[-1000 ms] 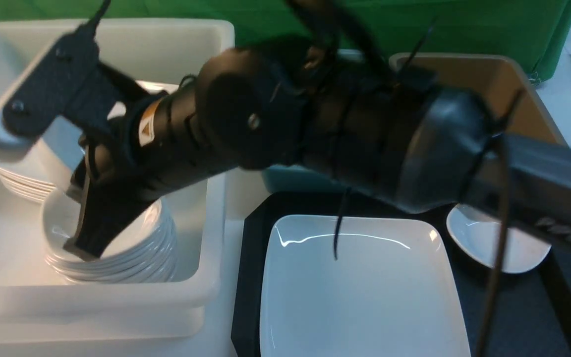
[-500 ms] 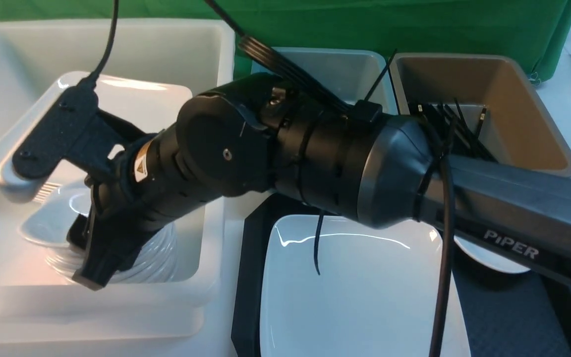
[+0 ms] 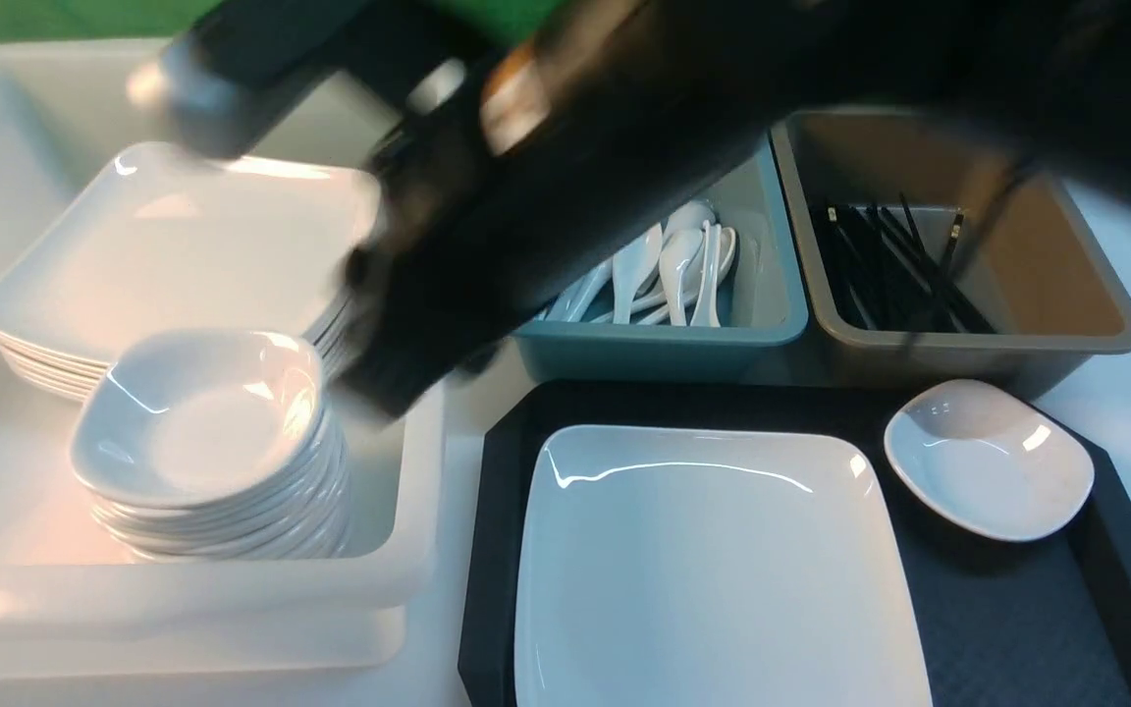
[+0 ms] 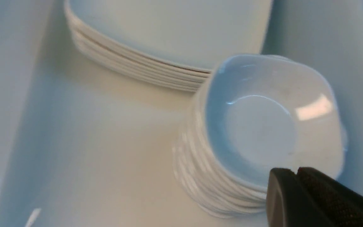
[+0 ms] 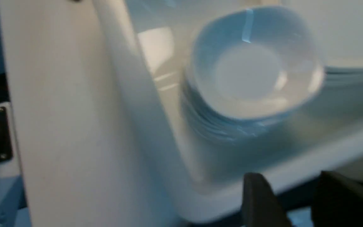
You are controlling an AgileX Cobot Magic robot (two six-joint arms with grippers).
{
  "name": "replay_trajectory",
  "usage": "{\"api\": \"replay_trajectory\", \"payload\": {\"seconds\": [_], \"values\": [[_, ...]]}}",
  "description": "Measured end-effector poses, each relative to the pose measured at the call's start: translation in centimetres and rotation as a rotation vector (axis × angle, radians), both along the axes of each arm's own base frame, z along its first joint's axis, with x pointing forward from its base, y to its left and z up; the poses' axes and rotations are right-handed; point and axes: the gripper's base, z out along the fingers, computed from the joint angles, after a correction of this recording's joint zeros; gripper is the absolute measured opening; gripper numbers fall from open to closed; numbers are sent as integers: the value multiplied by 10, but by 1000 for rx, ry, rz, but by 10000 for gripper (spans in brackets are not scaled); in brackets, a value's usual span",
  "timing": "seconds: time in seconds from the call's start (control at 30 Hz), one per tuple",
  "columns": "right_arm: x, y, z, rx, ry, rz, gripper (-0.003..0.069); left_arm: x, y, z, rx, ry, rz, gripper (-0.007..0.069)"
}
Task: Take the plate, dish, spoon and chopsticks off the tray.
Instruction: Use the right arm to grab a small plate from the dinner plate
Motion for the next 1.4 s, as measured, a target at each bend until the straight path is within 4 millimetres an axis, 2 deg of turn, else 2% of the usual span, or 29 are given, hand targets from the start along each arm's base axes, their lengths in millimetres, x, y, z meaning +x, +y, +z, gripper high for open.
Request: {"api": "replay_trajectory", "payload": {"seconds": [0.03, 0.07, 0.1, 0.13, 0.17, 0.2, 0.23, 0.27, 0.33, 0.37, 0.4, 0.43, 0.47, 0.57, 0.63, 0.67, 0.73, 0.87, 1.07, 1.4], "values": [[8, -28, 15, -24, -24, -93, 113, 0, -8, 0, 13, -8, -70, 16], [12, -39, 18, -44, -17, -131, 87, 0, -10, 0, 15, -7, -88, 16], [18, -70, 27, -93, -3, -226, 55, -1, -18, 0, 24, -10, -154, 16], [25, -93, 30, -111, 14, -301, 42, -1, -23, 0, 27, -11, -193, 16], [27, -101, 31, -111, 18, -326, 39, -1, -23, 0, 27, -10, -193, 16], [33, -129, 31, -114, 31, -415, 34, -2, -29, 0, 34, -9, -245, 16], [34, -143, 30, -117, 37, -453, 34, -3, -32, 0, 37, -7, -269, 16], [35, -158, 25, -129, 56, -499, 36, -4, -34, -1, 39, -4, -287, 16], [36, -174, 14, -152, 91, -550, 41, -5, -36, -1, 40, 2, -300, 16], [35, -195, -7, -195, 153, -615, 61, -5, -37, -2, 42, 11, -312, 16], [35, -204, -21, -223, 191, -641, 80, -6, -37, -2, 45, 13, -316, 16], [34, -204, -21, -220, 187, -641, 85, -6, -37, -2, 45, 13, -316, 16], [35, -215, -47, -261, 234, -661, 126, -6, -37, -2, 47, 14, -318, 16], [41, -225, -96, -296, 249, -645, 269, -6, -37, -2, 49, 12, -317, 17], [46, -226, -120, -297, 240, -641, 366, -6, -37, -2, 49, 10, -316, 16], [49, -227, -140, -312, 249, -637, 454, -5, -37, -2, 50, 7, -315, 16], [53, -228, -161, -349, 259, -625, 527, -5, -37, -2, 50, 7, -315, 16], [60, -228, -183, -396, 285, -607, 561, -5, -37, -2, 50, 7, -315, 17], [71, -226, -208, -440, 283, -566, 552, -5, -37, -2, 50, 7, -315, 17], [82, -225, -214, -432, 195, -540, 484, -5, -37, -2, 50, 7, -315, 17]]}}
